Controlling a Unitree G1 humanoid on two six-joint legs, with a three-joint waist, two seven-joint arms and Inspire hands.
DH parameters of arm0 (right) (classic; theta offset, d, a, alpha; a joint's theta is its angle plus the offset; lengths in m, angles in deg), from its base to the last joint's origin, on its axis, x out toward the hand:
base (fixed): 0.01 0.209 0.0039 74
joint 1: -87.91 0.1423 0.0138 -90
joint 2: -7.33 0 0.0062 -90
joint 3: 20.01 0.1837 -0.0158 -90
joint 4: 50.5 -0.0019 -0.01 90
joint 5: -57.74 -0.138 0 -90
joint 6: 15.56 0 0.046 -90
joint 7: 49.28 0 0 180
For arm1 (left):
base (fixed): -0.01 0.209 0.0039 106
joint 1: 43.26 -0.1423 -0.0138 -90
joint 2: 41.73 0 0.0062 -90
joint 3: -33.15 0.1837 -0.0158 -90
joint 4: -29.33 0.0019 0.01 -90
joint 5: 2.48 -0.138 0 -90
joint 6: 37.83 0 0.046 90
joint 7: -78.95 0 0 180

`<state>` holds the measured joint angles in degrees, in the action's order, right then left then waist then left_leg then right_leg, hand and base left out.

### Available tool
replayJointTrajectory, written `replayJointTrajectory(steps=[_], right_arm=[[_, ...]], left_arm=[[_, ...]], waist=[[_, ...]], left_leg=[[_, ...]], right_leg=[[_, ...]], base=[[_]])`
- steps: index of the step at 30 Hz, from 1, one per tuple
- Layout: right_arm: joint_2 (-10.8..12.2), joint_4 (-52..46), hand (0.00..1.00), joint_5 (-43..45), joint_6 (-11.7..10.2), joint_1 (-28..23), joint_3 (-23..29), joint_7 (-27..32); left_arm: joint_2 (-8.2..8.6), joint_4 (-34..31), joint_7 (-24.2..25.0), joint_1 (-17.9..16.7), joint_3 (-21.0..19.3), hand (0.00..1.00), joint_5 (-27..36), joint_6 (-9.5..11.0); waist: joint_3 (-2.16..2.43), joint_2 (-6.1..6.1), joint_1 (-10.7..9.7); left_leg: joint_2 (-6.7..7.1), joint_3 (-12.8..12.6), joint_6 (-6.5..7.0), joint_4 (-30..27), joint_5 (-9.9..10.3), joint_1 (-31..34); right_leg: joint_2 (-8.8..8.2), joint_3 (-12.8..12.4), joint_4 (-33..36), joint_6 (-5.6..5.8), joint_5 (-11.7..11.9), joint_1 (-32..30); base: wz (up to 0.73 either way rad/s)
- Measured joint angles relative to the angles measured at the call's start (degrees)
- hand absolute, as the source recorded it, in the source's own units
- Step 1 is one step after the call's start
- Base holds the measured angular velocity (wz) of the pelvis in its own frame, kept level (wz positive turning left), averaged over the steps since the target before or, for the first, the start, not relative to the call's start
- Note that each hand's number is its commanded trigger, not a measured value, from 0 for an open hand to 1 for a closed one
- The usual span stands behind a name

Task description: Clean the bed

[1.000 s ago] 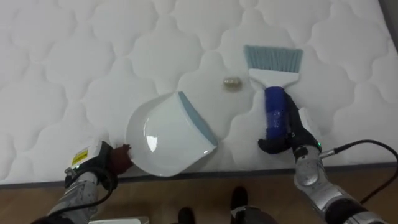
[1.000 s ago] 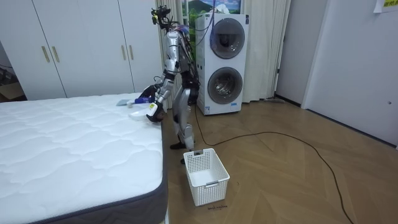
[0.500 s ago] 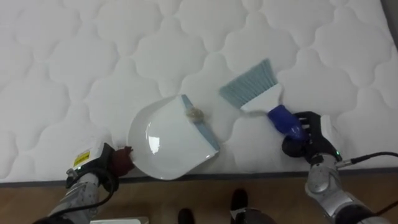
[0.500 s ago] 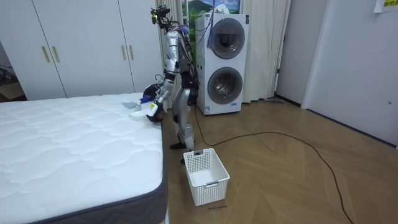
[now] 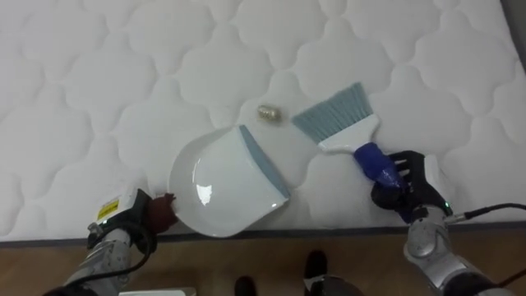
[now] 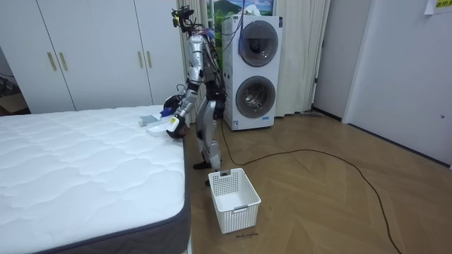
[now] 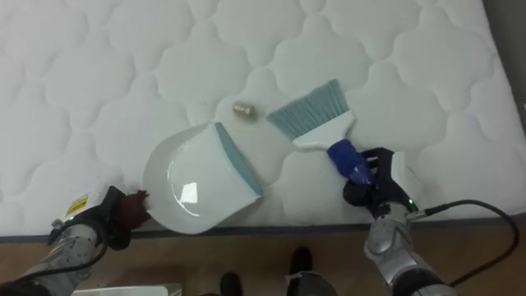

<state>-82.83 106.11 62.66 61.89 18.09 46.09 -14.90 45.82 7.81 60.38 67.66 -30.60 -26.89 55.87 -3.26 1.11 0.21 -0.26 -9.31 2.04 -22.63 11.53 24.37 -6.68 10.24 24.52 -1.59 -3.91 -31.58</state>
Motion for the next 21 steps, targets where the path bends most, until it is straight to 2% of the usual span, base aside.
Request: replayJointTrajectory(steps=[8,13,15,18,19,21], right_arm=[[-0.6,0.1,1.00,1.0,0.1,-0.1,0.7,0.0],[-2.7,0.4,1.00,5.2,0.6,0.3,0.8,-0.1],[-3.0,1.5,1.00,7.3,1.3,1.6,0.7,-0.7],[-5.2,1.5,1.00,9.5,2.7,3.2,0.2,-2.3],[-6.1,1.7,1.00,11.5,3.6,3.9,0.1,-2.8],[-7.4,3.2,1.00,16.6,4.7,5.7,0.0,-3.1]], left_arm=[[-0.01,-0.1,0.1,-0.1,-0.2,1.00,-0.3,0.0],[-0.15,0.0,0.1,0.7,-0.3,1.00,-2.2,-0.2],[-1.09,-0.3,0.2,1.1,-0.4,1.00,-2.7,-0.4],[-2.78,-1.7,0.6,2.3,0.0,1.00,-2.8,-1.2],[-2.96,-1.9,0.6,2.9,0.0,1.00,-2.9,-1.9],[-3.26,-2.2,0.5,3.6,-0.1,1.00,-4.2,-2.5]], waist=[[0.03,-0.12,-0.1],[-0.11,-0.61,0.3],[-0.38,-1.58,0.5],[-0.35,-2.80,0.8],[-0.58,-3.44,1.4],[-0.67,-4.00,2.1]], left_leg=[[-0.01,0.0,0.03,-0.2,0.0,0.1],[-0.06,0.0,0.02,-0.6,0.0,0.3],[-0.14,0.0,0.03,-0.9,0.0,0.6],[-0.29,0.1,0.04,-1.2,0.0,1.9],[-0.38,0.1,0.04,-1.6,0.0,2.1],[-0.64,0.2,0.15,-2.9,0.3,2.5]], right_leg=[[-0.17,0.2,0.1,0.07,0.0,0.0],[-0.10,0.1,0.3,0.12,-0.2,0.0],[-0.15,0.3,0.5,0.03,-0.2,-0.4],[-0.24,0.9,0.5,-0.11,0.0,-1.2],[-0.21,0.8,0.5,-0.15,0.1,-1.2],[-0.25,1.1,1.1,-0.17,0.1,-1.3]], base=[[0.00],[0.00],[0.00],[0.08],[0.04],[0.00]])
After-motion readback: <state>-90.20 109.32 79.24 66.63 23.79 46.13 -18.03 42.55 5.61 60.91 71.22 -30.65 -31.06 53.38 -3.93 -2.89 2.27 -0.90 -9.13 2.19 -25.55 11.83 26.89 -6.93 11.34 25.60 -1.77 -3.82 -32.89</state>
